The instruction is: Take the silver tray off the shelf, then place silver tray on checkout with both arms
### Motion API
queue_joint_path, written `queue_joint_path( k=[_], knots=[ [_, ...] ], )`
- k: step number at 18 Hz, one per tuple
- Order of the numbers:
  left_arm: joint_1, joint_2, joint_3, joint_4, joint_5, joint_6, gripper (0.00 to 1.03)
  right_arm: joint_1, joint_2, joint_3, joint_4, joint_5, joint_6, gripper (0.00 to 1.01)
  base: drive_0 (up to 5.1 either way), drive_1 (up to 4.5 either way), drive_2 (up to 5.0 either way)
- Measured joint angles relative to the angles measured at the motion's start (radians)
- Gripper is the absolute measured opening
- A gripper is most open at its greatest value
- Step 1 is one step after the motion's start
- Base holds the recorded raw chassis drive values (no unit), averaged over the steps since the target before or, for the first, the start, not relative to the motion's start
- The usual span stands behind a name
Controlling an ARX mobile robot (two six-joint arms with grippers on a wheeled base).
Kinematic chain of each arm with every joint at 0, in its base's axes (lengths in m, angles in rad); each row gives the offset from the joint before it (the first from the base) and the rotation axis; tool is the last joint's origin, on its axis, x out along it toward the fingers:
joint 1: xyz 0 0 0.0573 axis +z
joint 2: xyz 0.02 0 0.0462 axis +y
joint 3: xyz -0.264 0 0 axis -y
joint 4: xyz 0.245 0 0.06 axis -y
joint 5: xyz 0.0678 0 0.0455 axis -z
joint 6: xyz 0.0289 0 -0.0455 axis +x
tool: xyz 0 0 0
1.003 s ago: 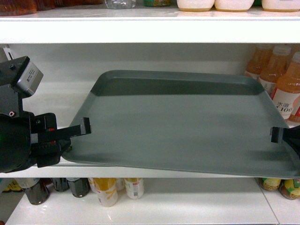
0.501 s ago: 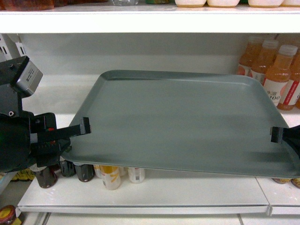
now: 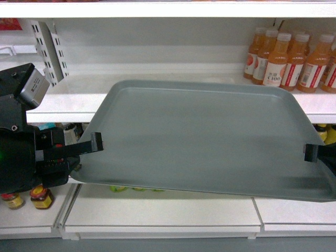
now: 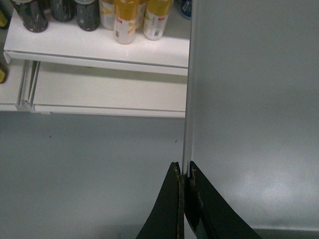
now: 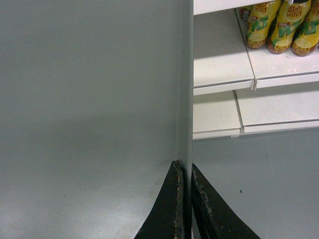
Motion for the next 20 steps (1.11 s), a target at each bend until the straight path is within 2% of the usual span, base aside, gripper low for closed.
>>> queue_joint_path(
  k=[20],
  knots=[
    [0.001, 0.0, 0.0, -0.002, 0.0, 0.0, 0.03, 0.0, 0.0, 0.0, -0.002, -0.001, 0.0, 0.04, 0.1, -3.81, 4.1]
  ],
)
